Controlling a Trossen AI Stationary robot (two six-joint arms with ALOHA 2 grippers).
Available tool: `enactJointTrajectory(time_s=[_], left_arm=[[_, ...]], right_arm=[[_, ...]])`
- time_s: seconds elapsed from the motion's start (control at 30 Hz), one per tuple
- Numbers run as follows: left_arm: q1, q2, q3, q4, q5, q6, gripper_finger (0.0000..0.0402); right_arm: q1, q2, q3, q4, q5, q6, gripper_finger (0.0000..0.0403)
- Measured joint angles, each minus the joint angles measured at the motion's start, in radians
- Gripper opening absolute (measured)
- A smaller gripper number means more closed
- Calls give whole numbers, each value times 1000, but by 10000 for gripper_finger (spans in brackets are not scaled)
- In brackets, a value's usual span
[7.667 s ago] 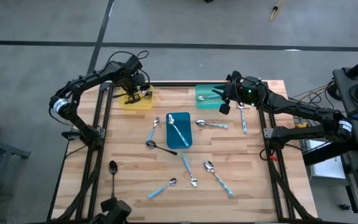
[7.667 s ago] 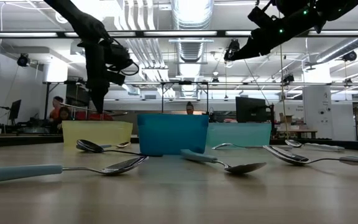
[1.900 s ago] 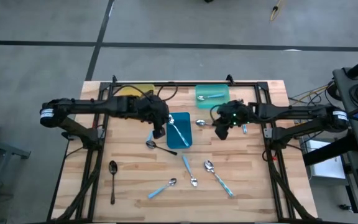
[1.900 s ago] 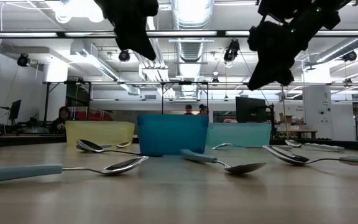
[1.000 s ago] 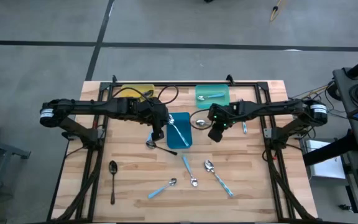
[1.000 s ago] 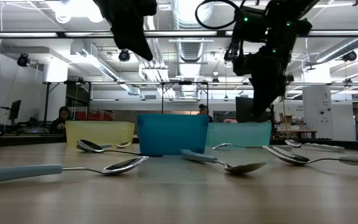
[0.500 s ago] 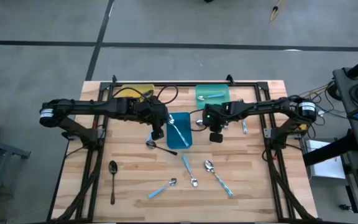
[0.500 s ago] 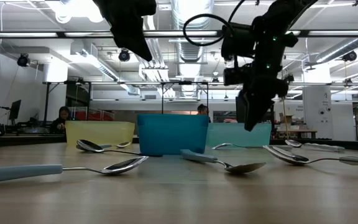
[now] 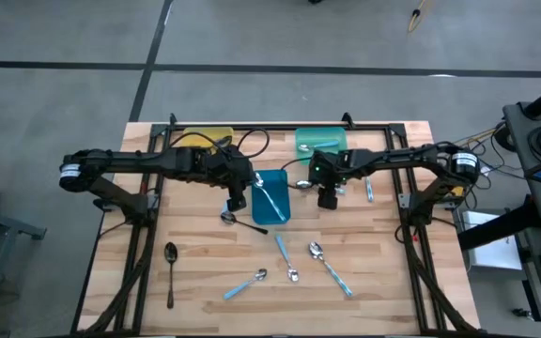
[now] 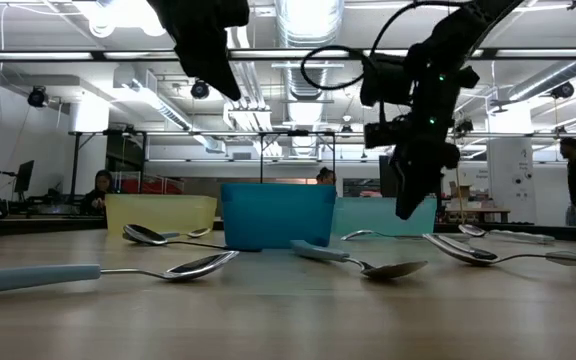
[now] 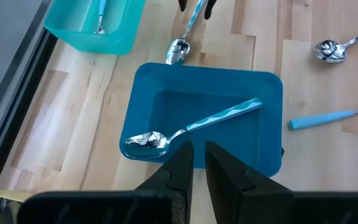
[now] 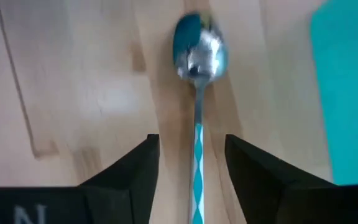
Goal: Sort silverware by color (type)
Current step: Put the white patterned spoon into the blue bin
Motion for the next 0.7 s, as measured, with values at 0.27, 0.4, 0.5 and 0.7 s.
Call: enactJointTrajectory(time_s=[0.27,0.4,0.5,0.7], left_arm=[[0,0,0,1,0,20,25],[0,0,0,1,0,23,25],[0,0,0,2,0,26,25],[0,0,0,12,0,26,25]], right_arm=[[-5,0,-98,177,1,-35,169],[-17,0,-129,223,3,-34,159],[-26,0,-152,252,6,-34,152],[-27,0,-182,289,5,-30,140]])
